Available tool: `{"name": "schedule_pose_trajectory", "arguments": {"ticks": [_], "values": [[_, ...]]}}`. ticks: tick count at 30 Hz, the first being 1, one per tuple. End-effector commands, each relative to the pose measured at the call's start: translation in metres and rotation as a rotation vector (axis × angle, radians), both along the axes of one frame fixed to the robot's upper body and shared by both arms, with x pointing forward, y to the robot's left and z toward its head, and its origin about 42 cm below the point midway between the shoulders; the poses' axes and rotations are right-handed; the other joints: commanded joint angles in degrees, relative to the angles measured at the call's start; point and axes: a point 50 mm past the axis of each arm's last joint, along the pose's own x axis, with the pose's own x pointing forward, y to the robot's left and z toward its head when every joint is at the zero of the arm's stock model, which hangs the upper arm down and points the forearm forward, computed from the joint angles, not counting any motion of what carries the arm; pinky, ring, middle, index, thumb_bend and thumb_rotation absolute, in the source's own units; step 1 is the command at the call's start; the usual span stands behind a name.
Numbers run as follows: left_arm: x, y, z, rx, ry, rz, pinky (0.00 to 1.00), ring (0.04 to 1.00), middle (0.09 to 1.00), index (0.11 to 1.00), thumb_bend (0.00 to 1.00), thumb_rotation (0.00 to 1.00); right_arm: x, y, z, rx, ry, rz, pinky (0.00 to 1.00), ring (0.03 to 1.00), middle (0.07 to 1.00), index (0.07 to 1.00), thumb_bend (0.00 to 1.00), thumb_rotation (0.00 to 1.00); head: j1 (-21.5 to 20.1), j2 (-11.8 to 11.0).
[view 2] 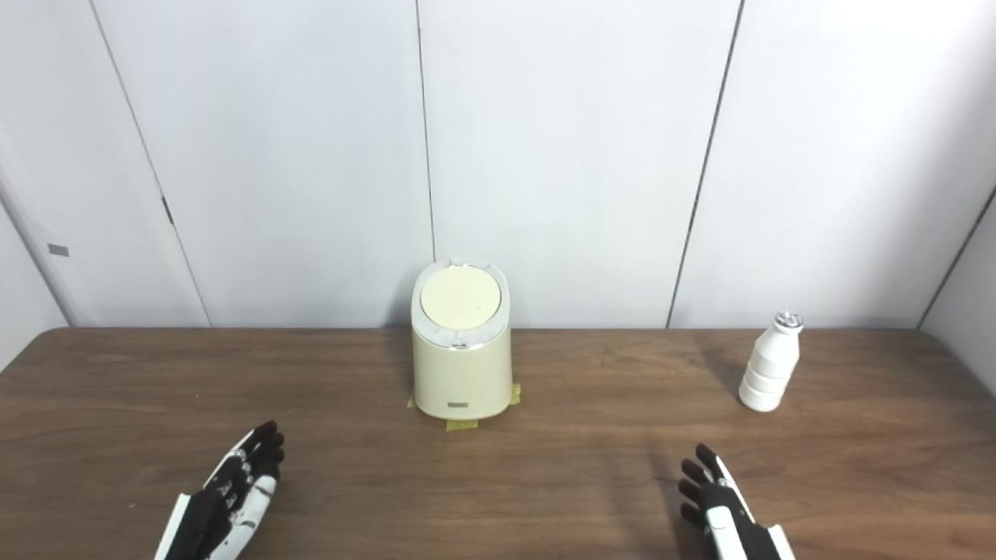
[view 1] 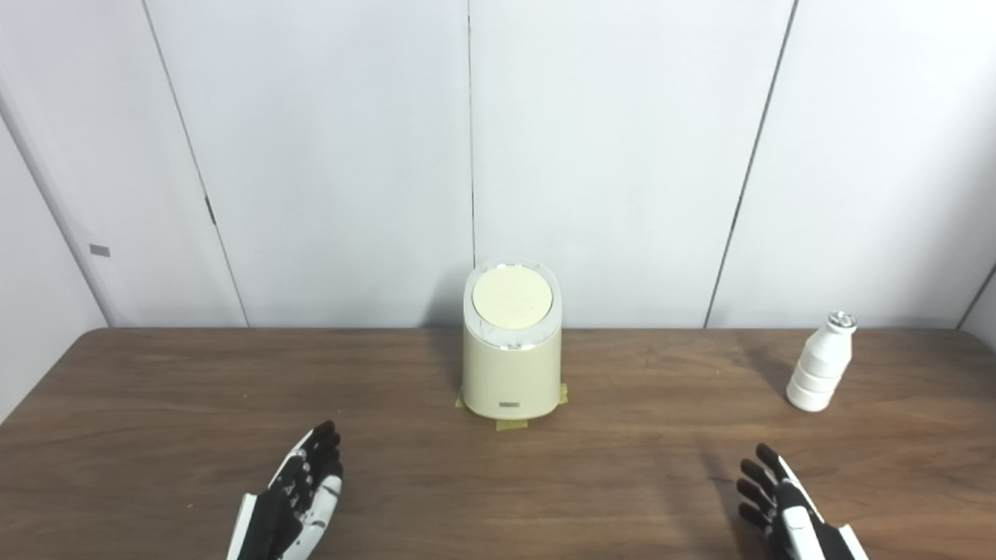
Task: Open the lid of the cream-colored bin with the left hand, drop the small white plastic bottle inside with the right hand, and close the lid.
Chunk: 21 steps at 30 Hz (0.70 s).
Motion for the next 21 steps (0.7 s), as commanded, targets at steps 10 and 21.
{"name": "schedule_pose_trajectory", "arguments": {"ticks": [10, 21], "values": [[0.014, -0.005, 0.046, 0.108, -0.021, 0.005, 0.90, 0.881, 0.884, 0.928, 0.64, 0.31, 0.019, 0.008, 0.008, 0.049, -0.090, 0.001, 0.88, 0.913, 0.931, 0.958, 0.47, 0.98, 0.0, -1.0], [0.066, -0.019, 0.118, 0.265, -0.109, -0.060, 0.83, 0.878, 0.904, 0.955, 0.77, 0.41, 0.025, 0.009, 0.008, 0.040, -0.094, 0.010, 0.88, 0.916, 0.932, 0.950, 0.48, 1.00, 0.2, -1.3]]}}
